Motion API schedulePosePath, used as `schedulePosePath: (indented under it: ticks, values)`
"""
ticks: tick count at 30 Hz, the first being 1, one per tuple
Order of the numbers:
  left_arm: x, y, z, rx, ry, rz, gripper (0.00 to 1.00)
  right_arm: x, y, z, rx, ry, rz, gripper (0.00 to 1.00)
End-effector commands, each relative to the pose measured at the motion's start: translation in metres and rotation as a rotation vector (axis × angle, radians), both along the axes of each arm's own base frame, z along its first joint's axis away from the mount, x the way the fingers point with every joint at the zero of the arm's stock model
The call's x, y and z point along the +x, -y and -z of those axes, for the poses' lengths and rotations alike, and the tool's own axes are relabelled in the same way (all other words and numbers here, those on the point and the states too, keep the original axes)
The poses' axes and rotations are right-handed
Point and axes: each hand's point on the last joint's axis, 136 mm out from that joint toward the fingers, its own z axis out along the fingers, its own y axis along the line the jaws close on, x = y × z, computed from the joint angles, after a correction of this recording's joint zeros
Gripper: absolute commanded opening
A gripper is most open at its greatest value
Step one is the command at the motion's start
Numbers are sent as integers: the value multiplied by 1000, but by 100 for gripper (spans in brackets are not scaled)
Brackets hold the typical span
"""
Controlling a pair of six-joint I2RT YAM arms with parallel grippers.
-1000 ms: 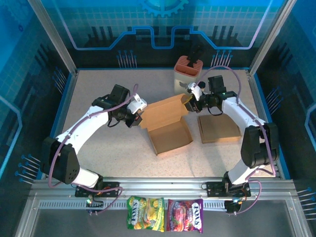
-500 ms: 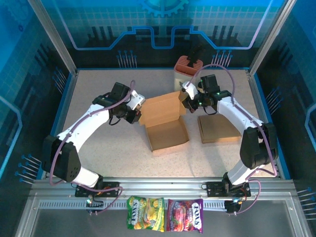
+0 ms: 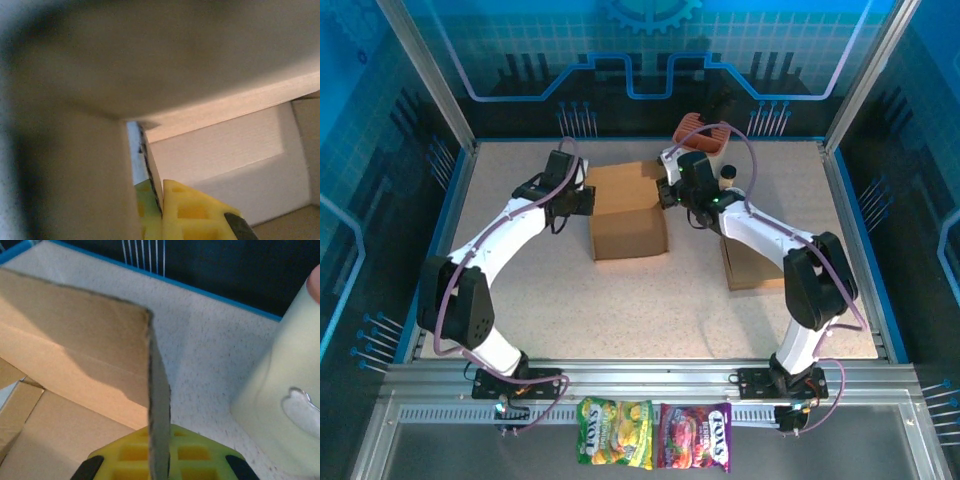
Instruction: Fold the paper box
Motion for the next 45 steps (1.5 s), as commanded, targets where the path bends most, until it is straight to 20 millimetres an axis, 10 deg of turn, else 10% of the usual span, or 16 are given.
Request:
schedulePosePath:
  ticks: [1,29,45]
  values:
    - [26,31,-32,-152,220,87,0,7,-44,-45,234,192,-54,0]
    - [-9,39,30,-344,283,113,0,-40,-50,37,257,165,-71,4]
    - [-38,18,54,-276,248,59,0,-84,-57,12,280,-167,-141,55]
